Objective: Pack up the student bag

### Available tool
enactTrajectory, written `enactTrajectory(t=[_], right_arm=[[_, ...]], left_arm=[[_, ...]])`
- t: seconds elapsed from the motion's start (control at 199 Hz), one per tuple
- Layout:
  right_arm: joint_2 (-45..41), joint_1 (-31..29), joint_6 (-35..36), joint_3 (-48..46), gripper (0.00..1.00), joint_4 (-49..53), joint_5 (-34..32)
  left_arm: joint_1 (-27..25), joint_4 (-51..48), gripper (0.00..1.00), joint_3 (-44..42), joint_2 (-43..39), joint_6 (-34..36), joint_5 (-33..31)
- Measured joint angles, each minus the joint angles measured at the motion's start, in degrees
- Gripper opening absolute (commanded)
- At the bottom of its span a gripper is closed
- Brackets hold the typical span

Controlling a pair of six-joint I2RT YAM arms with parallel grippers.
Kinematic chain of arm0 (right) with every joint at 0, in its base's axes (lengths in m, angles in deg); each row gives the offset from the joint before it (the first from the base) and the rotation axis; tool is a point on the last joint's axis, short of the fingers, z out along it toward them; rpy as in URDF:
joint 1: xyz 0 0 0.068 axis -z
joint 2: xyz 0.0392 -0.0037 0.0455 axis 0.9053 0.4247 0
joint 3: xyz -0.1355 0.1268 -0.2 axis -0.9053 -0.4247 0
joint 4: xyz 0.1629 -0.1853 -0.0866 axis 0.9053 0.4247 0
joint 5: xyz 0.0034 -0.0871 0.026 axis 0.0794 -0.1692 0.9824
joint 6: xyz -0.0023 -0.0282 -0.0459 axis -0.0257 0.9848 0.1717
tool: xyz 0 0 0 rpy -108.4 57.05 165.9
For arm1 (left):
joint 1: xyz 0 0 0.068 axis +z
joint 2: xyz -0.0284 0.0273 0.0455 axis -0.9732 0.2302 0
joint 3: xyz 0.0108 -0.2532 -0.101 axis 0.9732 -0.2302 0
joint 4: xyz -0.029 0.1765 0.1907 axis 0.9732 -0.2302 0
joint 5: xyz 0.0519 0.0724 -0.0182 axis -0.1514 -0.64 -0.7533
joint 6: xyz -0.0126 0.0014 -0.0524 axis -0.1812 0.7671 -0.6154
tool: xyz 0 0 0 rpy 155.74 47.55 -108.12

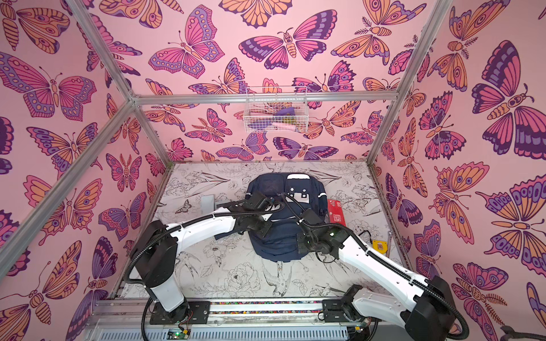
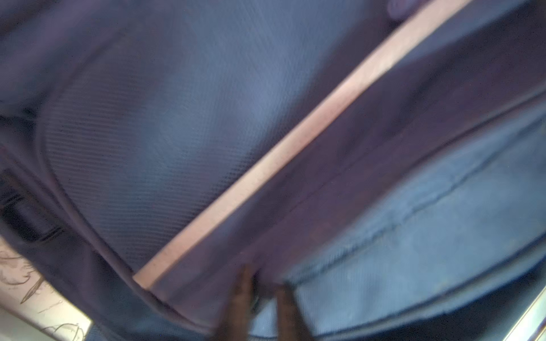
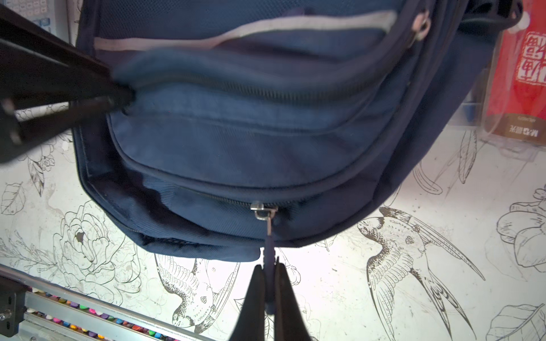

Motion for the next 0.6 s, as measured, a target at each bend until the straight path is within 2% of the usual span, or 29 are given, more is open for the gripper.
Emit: enactTrajectory(t=[0.206,0.407,0.599], right_arm=[[0.0,0.2,0.8,0.0,0.00,-0.8,0.9],[2.1,-4.6,2.2,3.7,0.00,-2.3,-1.0],[5.2,-10.9,3.4,8.1,0.00,-4.9,-2.5]], left_arm=[[0.1,-2.0,0.00,3.0,-0.4,-1.6,1.0],[1.2,-6.5,0.00,12.6,-0.5,-12.2,10.6],[1.9,-2.5,0.00,15.2,-0.5,-23.2,19.8]])
